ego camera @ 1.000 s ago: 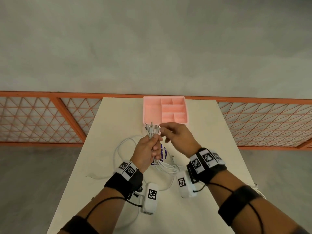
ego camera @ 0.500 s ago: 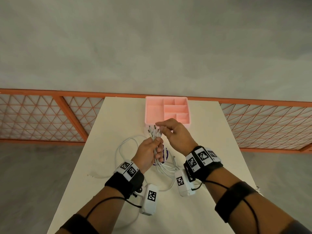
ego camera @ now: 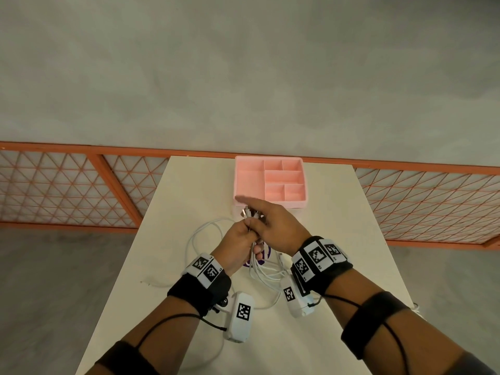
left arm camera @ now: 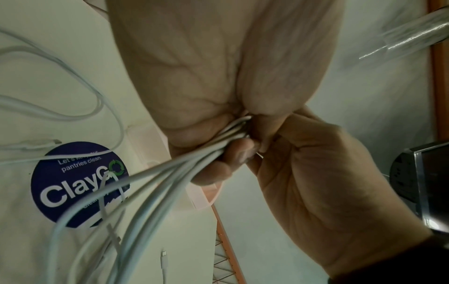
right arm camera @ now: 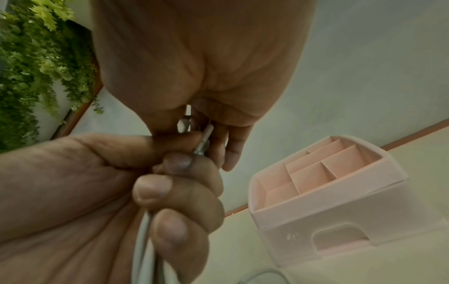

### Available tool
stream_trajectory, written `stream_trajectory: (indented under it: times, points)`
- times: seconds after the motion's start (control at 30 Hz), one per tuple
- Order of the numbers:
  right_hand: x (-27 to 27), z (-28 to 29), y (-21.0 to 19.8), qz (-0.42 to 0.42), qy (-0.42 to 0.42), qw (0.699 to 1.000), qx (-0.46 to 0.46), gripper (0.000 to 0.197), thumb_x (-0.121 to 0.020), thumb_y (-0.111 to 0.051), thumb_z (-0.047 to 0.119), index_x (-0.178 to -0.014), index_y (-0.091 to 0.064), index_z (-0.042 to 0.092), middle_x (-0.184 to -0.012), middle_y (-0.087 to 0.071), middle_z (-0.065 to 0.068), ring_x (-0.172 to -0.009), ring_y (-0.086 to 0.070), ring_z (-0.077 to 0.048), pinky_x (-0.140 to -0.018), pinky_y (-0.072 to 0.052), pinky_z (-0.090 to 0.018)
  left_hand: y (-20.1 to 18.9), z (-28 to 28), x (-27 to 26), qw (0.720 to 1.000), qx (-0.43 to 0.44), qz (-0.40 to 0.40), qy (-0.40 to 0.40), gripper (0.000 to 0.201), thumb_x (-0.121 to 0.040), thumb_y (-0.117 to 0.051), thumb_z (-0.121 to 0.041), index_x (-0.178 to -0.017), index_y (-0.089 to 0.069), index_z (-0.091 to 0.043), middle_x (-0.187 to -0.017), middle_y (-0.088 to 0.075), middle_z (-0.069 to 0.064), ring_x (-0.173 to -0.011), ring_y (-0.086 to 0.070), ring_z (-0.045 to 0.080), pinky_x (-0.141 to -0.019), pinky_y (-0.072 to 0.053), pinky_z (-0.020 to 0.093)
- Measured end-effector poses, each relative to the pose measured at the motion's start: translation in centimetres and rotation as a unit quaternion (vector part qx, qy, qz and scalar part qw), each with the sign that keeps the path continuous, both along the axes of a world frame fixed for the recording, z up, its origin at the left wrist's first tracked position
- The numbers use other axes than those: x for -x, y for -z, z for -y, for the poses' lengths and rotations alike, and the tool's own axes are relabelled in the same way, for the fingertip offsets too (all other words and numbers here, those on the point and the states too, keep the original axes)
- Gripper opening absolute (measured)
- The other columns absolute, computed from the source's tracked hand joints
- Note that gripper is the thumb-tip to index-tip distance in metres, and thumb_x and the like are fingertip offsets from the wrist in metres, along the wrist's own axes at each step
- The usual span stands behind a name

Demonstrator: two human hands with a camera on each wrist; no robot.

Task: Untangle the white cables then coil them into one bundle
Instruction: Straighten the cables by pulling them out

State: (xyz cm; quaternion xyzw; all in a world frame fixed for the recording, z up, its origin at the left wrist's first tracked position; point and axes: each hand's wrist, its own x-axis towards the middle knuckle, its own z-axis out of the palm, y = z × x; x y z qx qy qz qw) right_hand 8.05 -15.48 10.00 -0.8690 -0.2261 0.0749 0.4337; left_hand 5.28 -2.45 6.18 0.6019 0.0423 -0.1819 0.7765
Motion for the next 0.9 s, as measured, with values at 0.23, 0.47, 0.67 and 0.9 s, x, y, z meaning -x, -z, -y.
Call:
stream_trajectory:
  times: [0.23, 0.47, 0.67, 0.9]
  points:
    - [0.4, -0.5, 0.1, -0.044, 0.037, 0.995, -0.087, 0.054, -0.093, -0.064, 0.035, -0.143, -0.045, 0.03, -0.129, -0.05, 0.011, -0.092, -0.058, 0.0, -0.082, -0.05, -0.021, -0.6, 0.3, 0.2, 1.0, 0.011, 0.002, -0.016, 0.025, -0.101, -0.037, 0.0, -0.084, -0.053, -0.005, -0.057, -0.04, 0.002, -0.044, -0.036, 0.01, -0.045, -0.041, 0.026]
    - [2.9, 0.5, 4.0, -0.18, 0.006, 0.982, -0.06, 0.027, -0.087, -0.072, 0.036, -0.103, -0.063, 0.016, -0.078, -0.063, 0.001, -0.061, -0.059, -0.011, -0.059, -0.051, -0.03, -1.9, -1.1, -2.0, 0.939, 0.287, -0.069, -0.178, 0.036, -0.104, -0.044, -0.039, -0.076, -0.048, -0.016, -0.055, -0.033, -0.005, -0.045, -0.032, 0.01, -0.048, -0.04, 0.026]
    - [2.4, 9.7, 6.7, -0.095, 0.062, 0.971, 0.213, 0.031, -0.096, -0.058, 0.034, -0.067, -0.052, 0.025, -0.065, -0.052, 0.008, -0.068, -0.053, -0.017, -0.065, -0.037, -0.029, -2.1, -3.9, -3.2, 0.946, 0.262, -0.046, -0.187, 0.035, -0.105, -0.042, -0.036, -0.075, -0.046, -0.019, -0.053, -0.032, -0.007, -0.042, -0.027, 0.008, -0.042, -0.032, 0.023]
    - [1.6, 20.1, 6.0, -0.133, 0.174, 0.922, 0.32, 0.04, -0.091, -0.064, 0.036, -0.055, -0.051, 0.023, -0.056, -0.049, 0.004, -0.064, -0.052, -0.019, -0.055, -0.036, -0.027, -2.0, -4.1, -3.1, 0.951, 0.23, -0.05, -0.202, 0.035, -0.104, -0.044, -0.035, -0.072, -0.043, -0.021, -0.052, -0.028, -0.008, -0.039, -0.022, 0.005, -0.037, -0.025, 0.019]
